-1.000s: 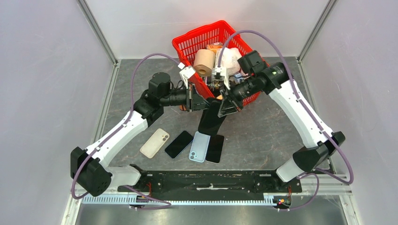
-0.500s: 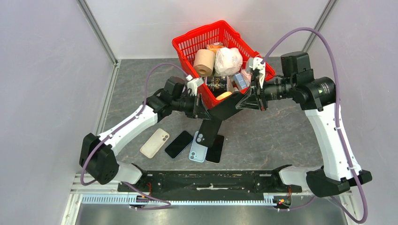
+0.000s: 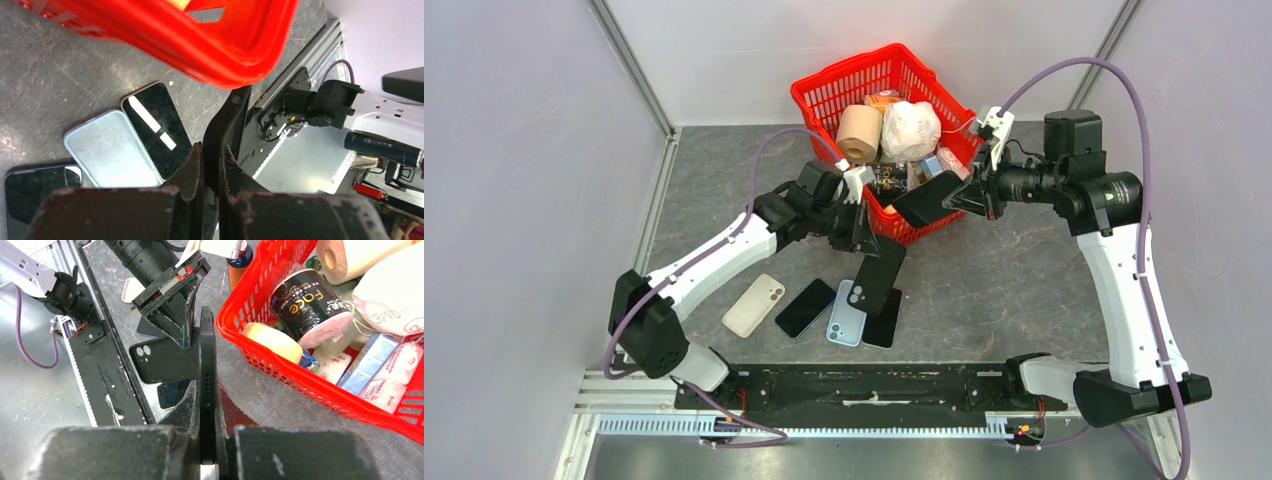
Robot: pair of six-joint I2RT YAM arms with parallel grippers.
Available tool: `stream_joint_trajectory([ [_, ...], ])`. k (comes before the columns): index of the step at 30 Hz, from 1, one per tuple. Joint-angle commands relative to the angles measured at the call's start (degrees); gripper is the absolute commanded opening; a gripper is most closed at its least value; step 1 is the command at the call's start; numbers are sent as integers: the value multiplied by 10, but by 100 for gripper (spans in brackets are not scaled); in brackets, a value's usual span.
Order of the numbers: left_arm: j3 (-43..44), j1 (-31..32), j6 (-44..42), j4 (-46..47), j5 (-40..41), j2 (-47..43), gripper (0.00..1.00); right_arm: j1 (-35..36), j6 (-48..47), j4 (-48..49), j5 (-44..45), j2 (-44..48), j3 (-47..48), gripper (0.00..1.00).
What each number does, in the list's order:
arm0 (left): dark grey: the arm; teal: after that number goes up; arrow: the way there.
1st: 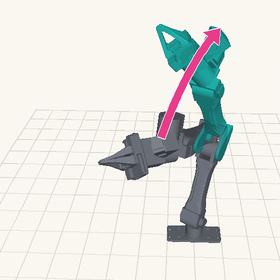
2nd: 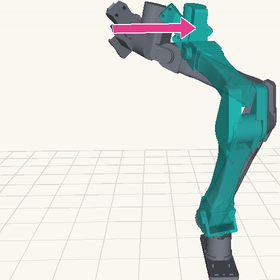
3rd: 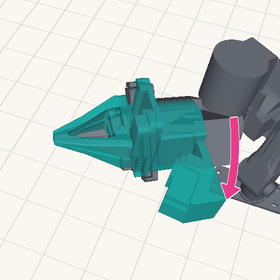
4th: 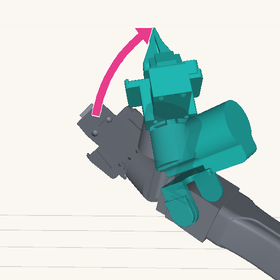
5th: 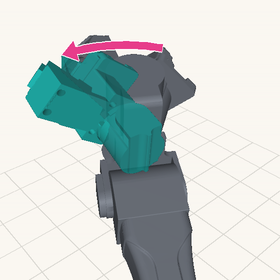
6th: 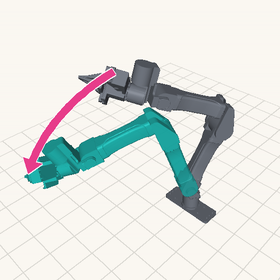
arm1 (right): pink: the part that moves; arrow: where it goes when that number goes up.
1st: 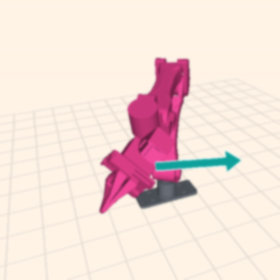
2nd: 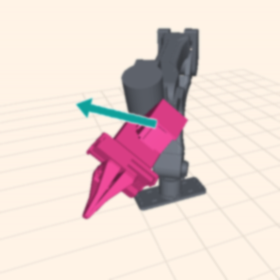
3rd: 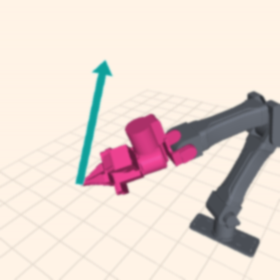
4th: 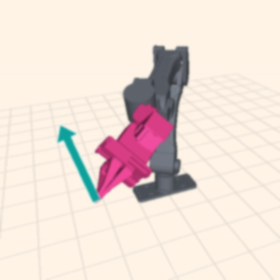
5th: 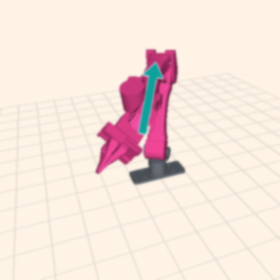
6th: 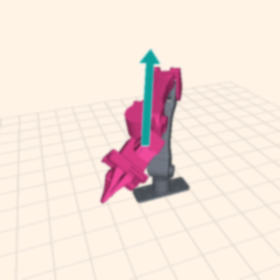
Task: Take the phone out of the phone case
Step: Place the phone at the center of the board.
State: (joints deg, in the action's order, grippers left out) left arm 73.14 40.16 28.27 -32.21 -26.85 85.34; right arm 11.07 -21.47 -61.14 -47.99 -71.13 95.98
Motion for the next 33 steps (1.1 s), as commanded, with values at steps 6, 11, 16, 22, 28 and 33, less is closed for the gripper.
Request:
stream_joint_trajectory([
  [6,-14,44,10,77,5,-13,2,-18,26,46,-14,57,-53,0],
  [11,-48,43,-78,80,-9,-38,2,-28,-29,-25,-29,78,-95,0],
  [16,-93,41,-169,75,-42,-86,2,-31,-129,-155,-39,63,-122,0],
  [22,-125,24,-229,46,-61,-133,2,-39,-226,-213,-40,28,-213,0],
  [28,-125,4,-254,40,-69,-155,2,-49,-316,-227,-47,-49,-286,0],
  [33,-129,-10,-248,42,-79,-163,2,-103,-477,-331,-19,-154,-288,0],
])
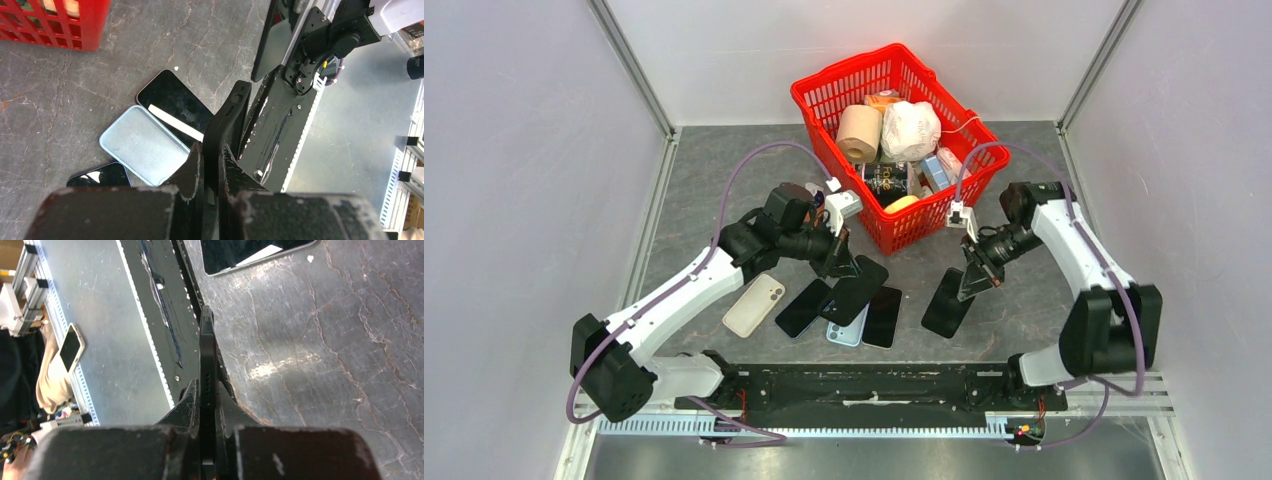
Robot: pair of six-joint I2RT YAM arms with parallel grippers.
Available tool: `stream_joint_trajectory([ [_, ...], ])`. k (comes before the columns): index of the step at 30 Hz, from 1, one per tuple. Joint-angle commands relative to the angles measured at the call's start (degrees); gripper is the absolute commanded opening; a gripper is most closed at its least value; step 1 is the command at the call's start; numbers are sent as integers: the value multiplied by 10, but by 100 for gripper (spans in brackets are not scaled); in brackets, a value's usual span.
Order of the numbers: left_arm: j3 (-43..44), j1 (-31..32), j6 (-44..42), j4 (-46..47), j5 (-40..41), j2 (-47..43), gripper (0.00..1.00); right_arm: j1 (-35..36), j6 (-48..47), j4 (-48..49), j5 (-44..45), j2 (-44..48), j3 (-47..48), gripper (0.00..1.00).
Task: Take the phone out of the phone case
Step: Place the phone at the center of the board.
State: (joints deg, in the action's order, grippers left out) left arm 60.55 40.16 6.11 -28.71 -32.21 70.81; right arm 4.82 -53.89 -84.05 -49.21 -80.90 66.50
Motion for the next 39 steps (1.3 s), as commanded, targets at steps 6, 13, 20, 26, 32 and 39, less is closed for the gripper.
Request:
stream_joint_trajectory([
  [6,-2,-20,-22,7,-33,-18,2,-142,-253,-139,40,-163,7,0],
  [13,4,-27,-15,9,-36,-11,2,-193,-248,-93,114,-240,9,0],
  [20,-2,-30,-8,16,-38,-7,2,-203,-195,-35,160,-294,18,0],
  [26,-1,-30,-6,18,-43,-7,2,-207,-112,27,185,-328,53,15],
  [32,-4,-30,-3,20,-47,-13,2,-207,-70,66,198,-347,66,27],
  [39,-6,-31,1,22,-51,-16,2,-207,-39,98,201,-352,70,39],
])
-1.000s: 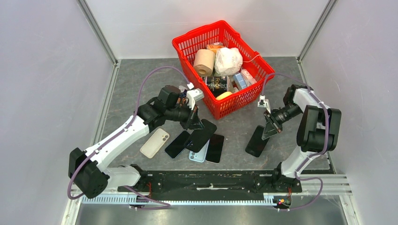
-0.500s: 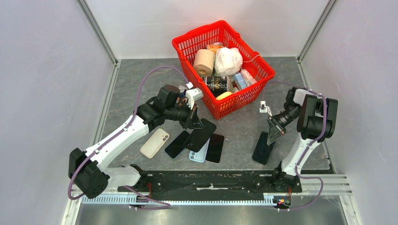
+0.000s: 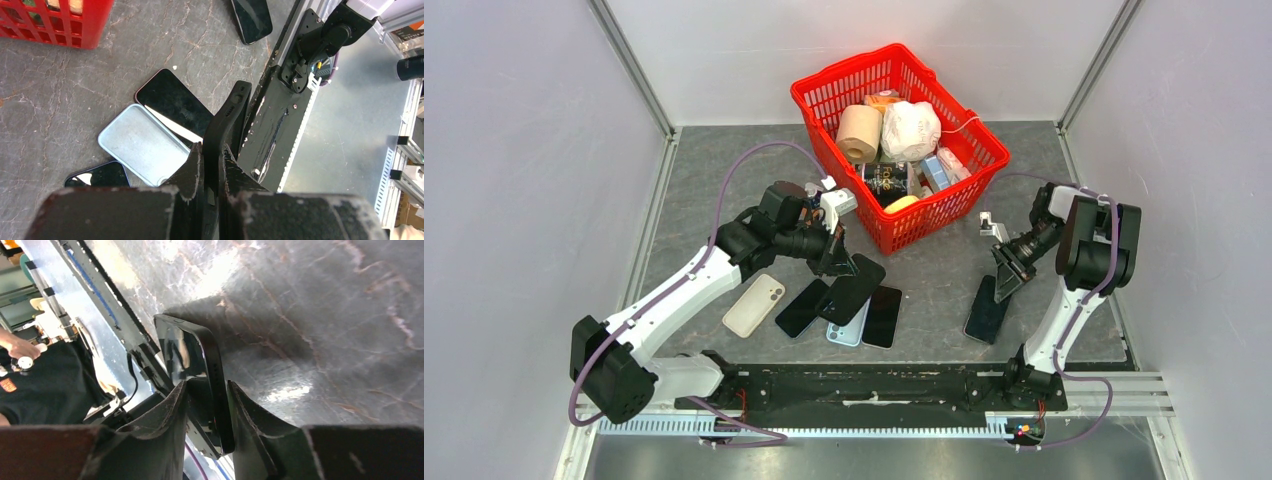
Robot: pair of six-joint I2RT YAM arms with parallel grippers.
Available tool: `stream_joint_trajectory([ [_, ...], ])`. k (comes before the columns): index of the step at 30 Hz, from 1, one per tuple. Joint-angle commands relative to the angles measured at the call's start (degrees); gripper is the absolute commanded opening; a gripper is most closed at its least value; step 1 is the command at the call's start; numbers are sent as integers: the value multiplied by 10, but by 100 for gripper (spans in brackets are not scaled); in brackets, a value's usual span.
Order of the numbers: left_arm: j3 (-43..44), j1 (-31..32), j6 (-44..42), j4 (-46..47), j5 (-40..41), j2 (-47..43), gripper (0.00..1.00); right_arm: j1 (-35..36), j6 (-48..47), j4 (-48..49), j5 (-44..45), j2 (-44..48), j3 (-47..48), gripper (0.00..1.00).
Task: Take the phone out of the phone case
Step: Place the phone at the center of the board.
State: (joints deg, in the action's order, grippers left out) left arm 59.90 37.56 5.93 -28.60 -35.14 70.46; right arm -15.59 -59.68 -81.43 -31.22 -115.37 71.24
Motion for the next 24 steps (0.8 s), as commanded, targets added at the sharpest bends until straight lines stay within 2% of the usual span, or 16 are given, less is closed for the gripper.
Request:
stream_joint_trajectory([
  [1,0,-5,3,21,-22,-13,2,-3,23,78,22,-8,24,41],
  [4,-2,-6,7,23,-23,-16,2,-3,30,89,24,-7,25,48],
  [14,-5,-9,7,23,-22,-24,2,-3,51,105,38,27,37,61],
  [24,8,-13,7,23,-9,-35,2,-1,50,117,28,150,23,80],
])
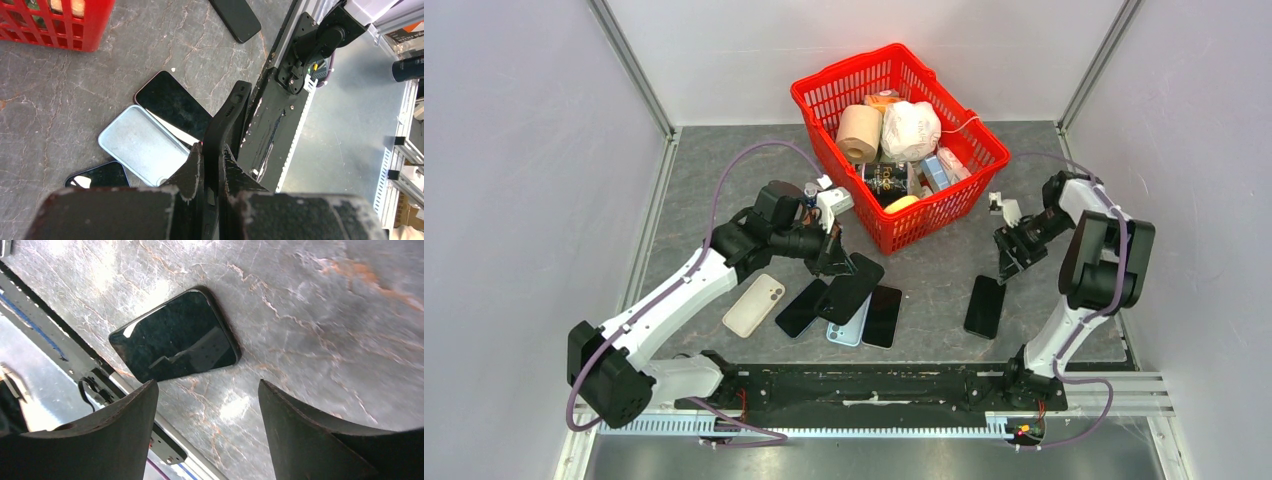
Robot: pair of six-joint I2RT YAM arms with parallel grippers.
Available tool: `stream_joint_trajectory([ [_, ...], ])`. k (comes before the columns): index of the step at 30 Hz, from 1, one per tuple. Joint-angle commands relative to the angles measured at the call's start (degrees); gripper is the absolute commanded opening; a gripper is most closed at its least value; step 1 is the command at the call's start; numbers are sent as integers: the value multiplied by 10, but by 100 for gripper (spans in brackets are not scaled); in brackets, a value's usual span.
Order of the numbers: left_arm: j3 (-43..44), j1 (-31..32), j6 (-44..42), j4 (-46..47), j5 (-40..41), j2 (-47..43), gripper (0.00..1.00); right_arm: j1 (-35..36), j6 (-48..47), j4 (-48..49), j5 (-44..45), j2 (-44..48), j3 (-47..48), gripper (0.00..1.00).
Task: Take the phone out of the phone case
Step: Place the phone at the center of the board.
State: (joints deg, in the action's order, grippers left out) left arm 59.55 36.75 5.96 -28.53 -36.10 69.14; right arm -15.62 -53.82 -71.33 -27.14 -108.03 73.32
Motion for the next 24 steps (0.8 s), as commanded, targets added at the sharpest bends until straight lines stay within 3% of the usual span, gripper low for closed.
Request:
stream_joint_trajectory([
  [1,17,-5,5,21,4,-22,2,2,-14,12,-26,99,0,80],
  [9,96,-13,8,39,-13,6,2,74,-26,-34,-276,289,-5,83],
  [15,154,-17,59,81,-33,38,2,199,103,21,-416,314,37,84],
  [18,171,-17,81,87,-22,53,2,250,252,155,-433,325,25,84],
  [22,176,-18,119,109,-18,69,2,315,436,398,-360,356,-30,85],
  [24,176,-18,124,111,-16,73,2,328,480,436,-360,344,-25,85],
])
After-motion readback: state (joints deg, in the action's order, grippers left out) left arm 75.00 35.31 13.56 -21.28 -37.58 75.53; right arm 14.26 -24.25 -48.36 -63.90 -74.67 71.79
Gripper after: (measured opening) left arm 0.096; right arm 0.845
